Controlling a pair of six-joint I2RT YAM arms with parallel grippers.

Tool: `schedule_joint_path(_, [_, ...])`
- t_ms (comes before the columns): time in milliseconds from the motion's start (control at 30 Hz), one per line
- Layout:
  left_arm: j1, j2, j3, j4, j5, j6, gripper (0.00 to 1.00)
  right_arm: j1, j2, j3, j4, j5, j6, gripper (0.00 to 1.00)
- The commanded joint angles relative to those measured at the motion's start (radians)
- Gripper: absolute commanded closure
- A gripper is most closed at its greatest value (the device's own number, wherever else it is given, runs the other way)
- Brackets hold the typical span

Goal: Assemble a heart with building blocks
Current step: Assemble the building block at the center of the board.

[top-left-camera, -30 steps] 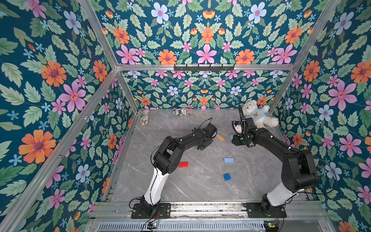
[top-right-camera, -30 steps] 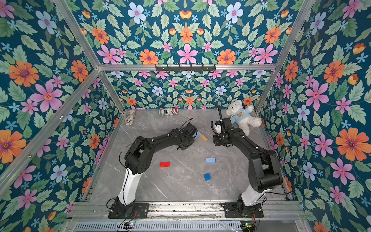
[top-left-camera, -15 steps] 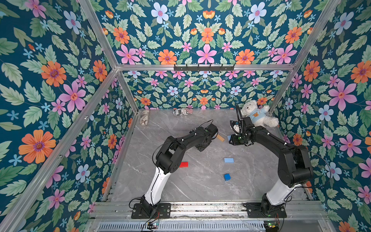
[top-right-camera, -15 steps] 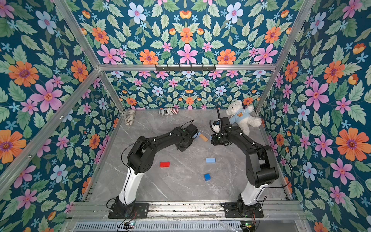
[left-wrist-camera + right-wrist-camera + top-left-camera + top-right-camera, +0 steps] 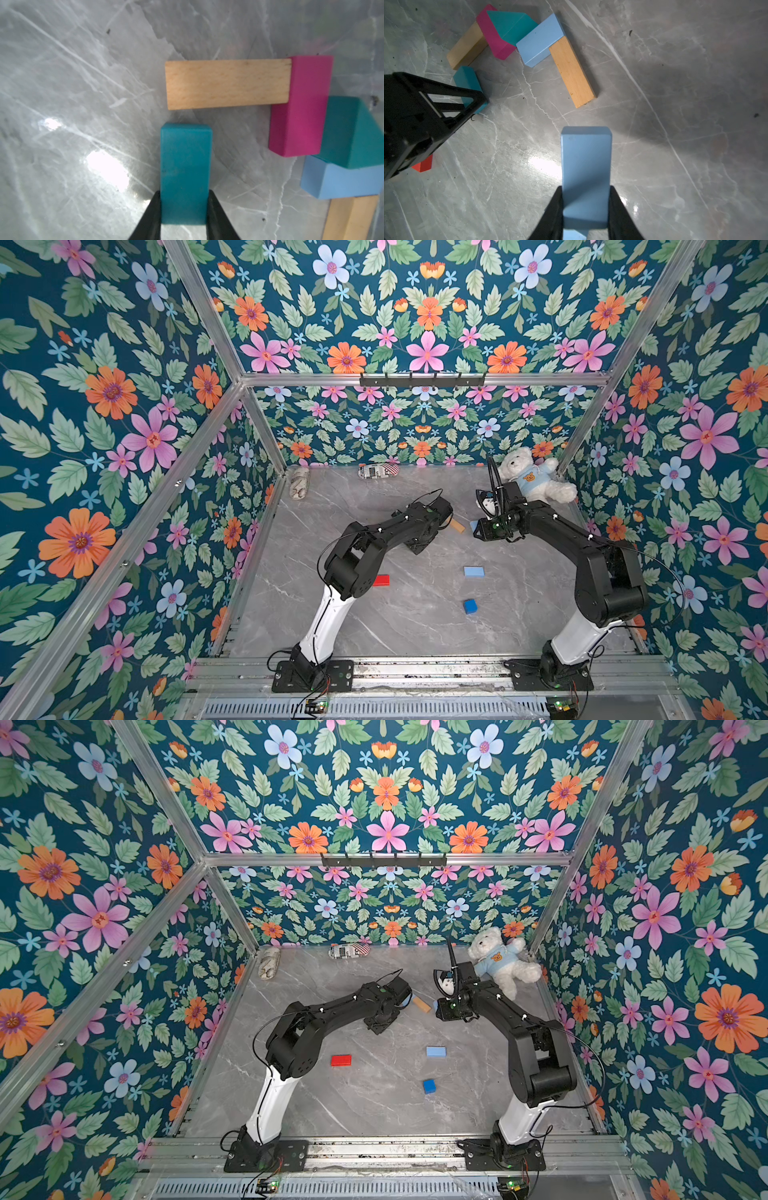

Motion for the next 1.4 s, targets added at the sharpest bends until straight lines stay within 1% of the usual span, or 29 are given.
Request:
schedule_joint_path(0, [0.001,0.033,-0.005,-0.098,0.049,-0.023,0.78,0.001,-0.012,-0.004,-0.007,-0.003,-0.011,1.00])
schedule_joint_path(600, [0.015,0.074,0.046,-0.087,0.047,-0.056,0.79,0.001,-0.027,-0.026,0.000,-0.003,-0.012,1.00])
schedule_joint_path(1167, [0.020,0.113,0.112,-0.089,0.054,-0.039,0.79,0.001,-0.032,-0.039,0.007,-0.006,-0.017,1.00])
schedule_joint_path(1267, [0.021,0.117,0.117,-0.090,0.058,-0.035,0.76,0.002,-0.031,-0.043,0.008,-0.010,-0.018,1.00])
schedule_joint_path(1367, [0.021,0.119,0.120,-0.095,0.057,-0.031,0.69,0.001,-0.030,-0.044,0.010,-0.014,-0.019,1.00])
